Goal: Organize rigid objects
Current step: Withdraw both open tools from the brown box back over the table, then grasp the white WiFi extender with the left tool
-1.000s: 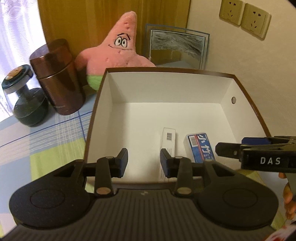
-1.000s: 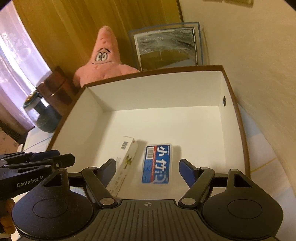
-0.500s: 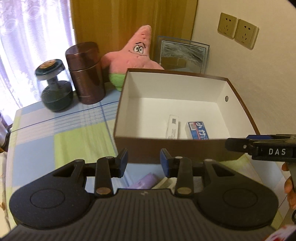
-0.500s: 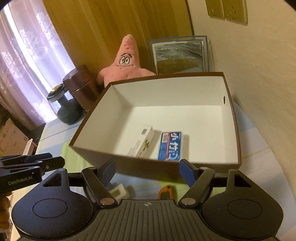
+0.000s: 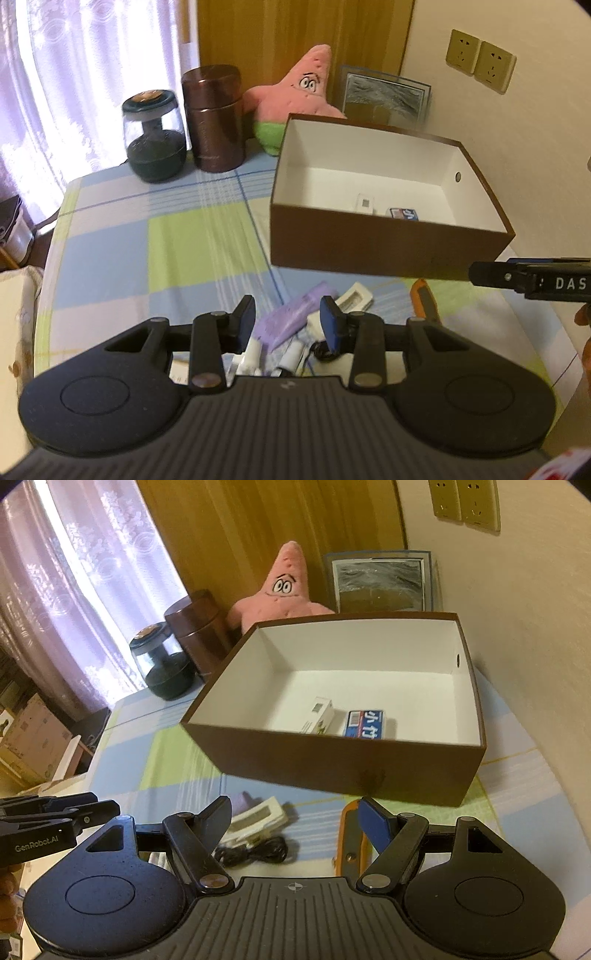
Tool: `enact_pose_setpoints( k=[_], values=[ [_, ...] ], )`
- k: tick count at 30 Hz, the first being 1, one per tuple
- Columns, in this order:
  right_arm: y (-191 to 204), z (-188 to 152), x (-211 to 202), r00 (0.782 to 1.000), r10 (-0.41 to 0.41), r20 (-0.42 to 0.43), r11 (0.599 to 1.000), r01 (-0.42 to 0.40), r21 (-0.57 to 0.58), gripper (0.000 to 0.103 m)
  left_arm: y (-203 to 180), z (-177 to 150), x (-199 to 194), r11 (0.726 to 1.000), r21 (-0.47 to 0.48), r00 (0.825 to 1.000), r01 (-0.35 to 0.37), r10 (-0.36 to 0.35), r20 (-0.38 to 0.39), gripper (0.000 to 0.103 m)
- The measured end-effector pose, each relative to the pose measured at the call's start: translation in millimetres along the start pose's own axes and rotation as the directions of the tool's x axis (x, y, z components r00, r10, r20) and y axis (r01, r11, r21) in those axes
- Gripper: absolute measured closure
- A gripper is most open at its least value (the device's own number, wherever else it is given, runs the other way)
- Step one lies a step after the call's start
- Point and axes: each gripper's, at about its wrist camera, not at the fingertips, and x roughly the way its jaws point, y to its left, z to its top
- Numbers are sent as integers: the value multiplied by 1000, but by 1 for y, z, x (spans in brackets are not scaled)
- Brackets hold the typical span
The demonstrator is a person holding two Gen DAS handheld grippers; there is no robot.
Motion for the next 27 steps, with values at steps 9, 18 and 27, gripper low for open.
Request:
enact_pose_setpoints(
  k=[9, 18, 27],
  values=[
    [13, -37, -7, 999, 17, -42, 1000, -18, -22, 31, 15, -35, -23, 999, -20, 999, -36, 36, -15, 69],
    [17, -78, -4, 991, 24, -133, 998, -31, -47, 31, 23, -78, -32, 998, -44, 995, -55, 51, -87, 68],
    [19, -106, 5, 975, 20, -220, 996, -38, -75, 31, 15, -123, -22, 996, -49, 979, -70, 59, -195, 68]
  ],
)
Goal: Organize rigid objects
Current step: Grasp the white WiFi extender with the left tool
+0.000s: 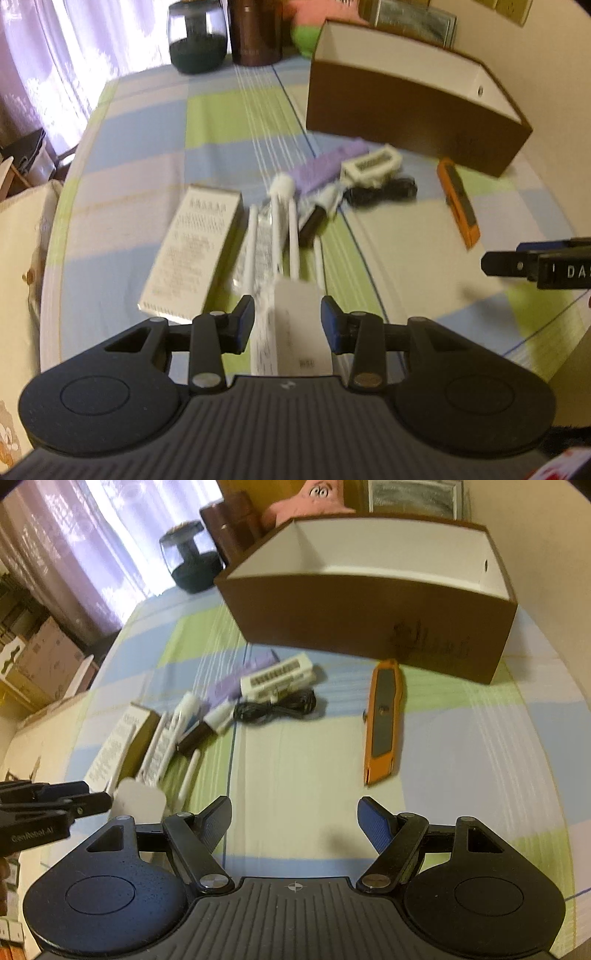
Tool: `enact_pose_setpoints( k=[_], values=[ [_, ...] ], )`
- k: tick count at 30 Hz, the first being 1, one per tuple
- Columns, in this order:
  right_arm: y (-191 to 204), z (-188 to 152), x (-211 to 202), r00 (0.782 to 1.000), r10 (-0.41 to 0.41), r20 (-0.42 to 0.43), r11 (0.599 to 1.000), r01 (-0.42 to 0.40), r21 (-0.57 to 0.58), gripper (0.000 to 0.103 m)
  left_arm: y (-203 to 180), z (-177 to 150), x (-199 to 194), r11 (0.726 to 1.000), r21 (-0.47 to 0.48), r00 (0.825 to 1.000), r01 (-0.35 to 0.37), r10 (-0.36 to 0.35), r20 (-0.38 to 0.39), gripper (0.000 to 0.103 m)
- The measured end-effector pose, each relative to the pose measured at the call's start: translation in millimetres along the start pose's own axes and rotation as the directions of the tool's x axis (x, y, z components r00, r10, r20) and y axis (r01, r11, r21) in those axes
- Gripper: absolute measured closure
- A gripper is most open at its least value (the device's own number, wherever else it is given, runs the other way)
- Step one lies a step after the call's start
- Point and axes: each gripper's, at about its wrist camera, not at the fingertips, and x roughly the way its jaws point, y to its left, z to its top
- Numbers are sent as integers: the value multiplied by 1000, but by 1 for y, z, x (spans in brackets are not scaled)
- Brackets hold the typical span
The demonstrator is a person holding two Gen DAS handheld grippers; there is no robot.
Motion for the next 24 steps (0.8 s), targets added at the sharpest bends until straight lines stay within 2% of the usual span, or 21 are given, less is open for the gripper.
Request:
enact_pose_setpoints(
  k=[5, 10, 15, 24],
  values=[
    [2, -10, 6, 999, 11, -38, 1000, -11, -14, 31, -9, -13, 6, 1000, 22, 1000, -20, 20, -17, 64],
    [3, -14, 12, 998, 14, -61, 1000, -15, -21, 31, -22, -19, 10, 996, 59, 998, -60, 60, 3, 62],
    [-5, -18, 17, 996, 12, -85, 1000, -13, -8, 31, -41, -24, 20, 983, 142, 993, -121, 119, 23, 62],
    [-21, -25, 22, 994, 4, -110, 1000, -3, 9, 31, -57, -30, 42, 948, 216, 972, -233, 230, 40, 52]
  ],
)
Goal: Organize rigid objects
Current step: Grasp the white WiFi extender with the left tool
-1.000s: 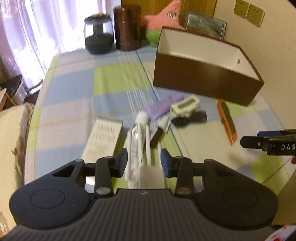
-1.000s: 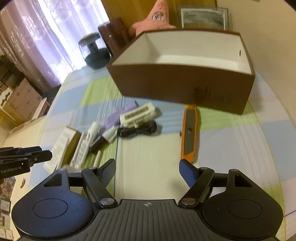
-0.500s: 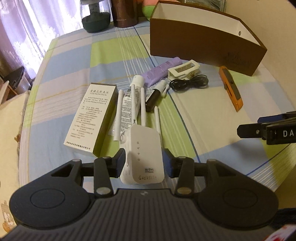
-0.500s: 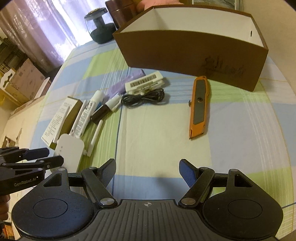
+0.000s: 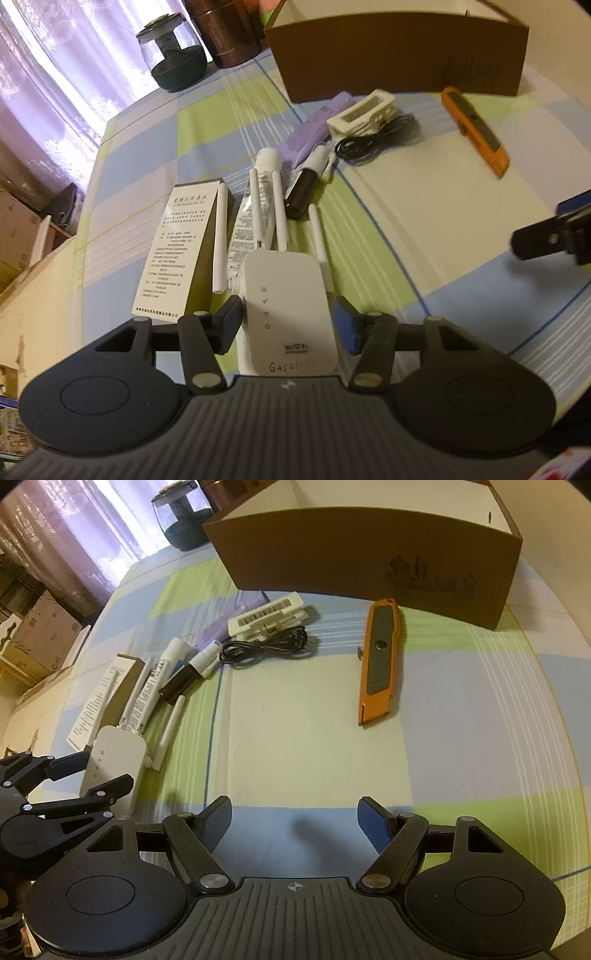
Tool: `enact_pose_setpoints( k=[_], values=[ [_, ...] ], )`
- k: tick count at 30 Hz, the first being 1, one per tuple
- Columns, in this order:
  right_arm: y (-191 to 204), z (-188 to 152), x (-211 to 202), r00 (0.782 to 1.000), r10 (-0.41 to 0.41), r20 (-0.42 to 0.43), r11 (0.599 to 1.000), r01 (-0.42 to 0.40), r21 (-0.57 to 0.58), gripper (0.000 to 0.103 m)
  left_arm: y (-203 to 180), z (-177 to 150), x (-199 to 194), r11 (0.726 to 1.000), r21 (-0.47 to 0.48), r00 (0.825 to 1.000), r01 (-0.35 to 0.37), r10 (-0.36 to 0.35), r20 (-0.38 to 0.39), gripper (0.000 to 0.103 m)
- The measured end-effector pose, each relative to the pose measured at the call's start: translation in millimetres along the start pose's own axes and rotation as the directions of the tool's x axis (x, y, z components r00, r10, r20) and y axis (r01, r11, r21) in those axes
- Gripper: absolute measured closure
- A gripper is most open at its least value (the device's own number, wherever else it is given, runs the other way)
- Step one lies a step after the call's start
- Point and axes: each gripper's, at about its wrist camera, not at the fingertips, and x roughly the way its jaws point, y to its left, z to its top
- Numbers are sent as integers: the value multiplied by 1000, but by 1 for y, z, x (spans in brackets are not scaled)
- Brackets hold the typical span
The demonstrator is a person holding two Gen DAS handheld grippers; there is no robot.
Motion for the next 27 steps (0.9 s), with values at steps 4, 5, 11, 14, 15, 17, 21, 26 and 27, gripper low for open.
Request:
enact_pose_setpoints(
  k=[4, 5, 11, 14, 15, 17, 21, 26, 27],
  values=[
    [-4, -2, 3, 1000, 5, -14, 1000, -5, 8, 31, -2, 0, 9, 1000, -4, 1000, -26, 26, -9, 47],
    [-4, -1, 4, 1000, 5, -17, 1000, -5, 8, 31, -2, 0, 11, 1000, -8, 999, -30, 30, -12, 46],
    [-5, 0, 7, 1000, 10, -27, 1000, -10, 4, 31, 14, -1, 12, 996, -86, 1000, 19, -20, -13, 48],
    [-5, 1, 9, 1000, 10, -29, 1000, -9, 5, 31, 39, -4, 10, 976, -195, 995, 96, -101, -18, 50],
    [-5, 1, 10, 1000, 9, -29, 1000, -9, 4, 31, 50, -7, 9, 962, -241, 991, 125, -132, -15, 50],
    [-5, 2, 10, 1000, 9, -30, 1000, -9, 3, 31, 69, -13, 11, 931, -320, 981, 178, -192, -13, 51],
    [-2, 4, 14, 999, 11, -36, 1000, -11, 1, 31, 81, -16, 15, 911, -368, 977, 186, -211, -27, 49],
    [2, 5, 17, 999, 9, -44, 1000, -10, -11, 31, 64, -9, 26, 942, -318, 987, 109, -139, -75, 49],
    [3, 5, 17, 999, 8, -45, 1000, -8, -13, 31, 63, -10, 27, 946, -308, 988, 103, -132, -76, 50]
  ],
)
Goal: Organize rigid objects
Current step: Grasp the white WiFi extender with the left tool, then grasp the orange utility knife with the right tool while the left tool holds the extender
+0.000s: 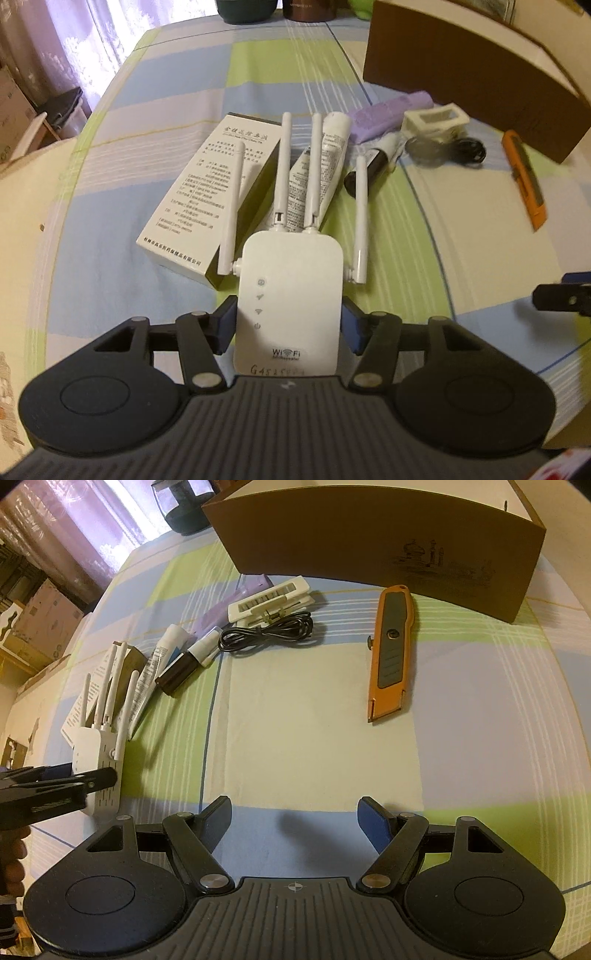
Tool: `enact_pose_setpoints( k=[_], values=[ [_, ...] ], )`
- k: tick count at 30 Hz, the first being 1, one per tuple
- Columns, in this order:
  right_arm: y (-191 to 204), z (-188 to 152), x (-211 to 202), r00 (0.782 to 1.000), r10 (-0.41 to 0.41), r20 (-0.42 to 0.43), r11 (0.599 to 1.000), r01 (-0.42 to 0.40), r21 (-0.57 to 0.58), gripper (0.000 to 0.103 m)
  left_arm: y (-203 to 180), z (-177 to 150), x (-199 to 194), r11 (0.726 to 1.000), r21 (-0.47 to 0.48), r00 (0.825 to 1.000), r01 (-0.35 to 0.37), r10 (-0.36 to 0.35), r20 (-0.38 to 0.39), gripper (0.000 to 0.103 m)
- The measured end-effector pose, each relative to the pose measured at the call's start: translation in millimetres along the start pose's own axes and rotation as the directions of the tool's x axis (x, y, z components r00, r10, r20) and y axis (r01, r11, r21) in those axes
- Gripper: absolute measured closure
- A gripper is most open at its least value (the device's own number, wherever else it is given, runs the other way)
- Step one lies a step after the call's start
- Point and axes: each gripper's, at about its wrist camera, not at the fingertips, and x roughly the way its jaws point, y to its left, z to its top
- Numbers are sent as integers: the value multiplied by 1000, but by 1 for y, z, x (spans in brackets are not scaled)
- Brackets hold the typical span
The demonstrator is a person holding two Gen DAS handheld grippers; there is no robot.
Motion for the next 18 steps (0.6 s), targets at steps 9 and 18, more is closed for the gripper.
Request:
enact_pose_setpoints(
  k=[9, 18],
  values=[
    [-7, 1, 4, 1000, -16, -10, 1000, 16, 26, 31, -6, 2, 5, 998, 64, 999, -13, 10, 34, 51],
    [-17, 12, 4, 999, -33, 42, 999, 32, 32, 31, -9, 8, -14, 998, 58, 996, 22, -27, 87, 51]
  ],
)
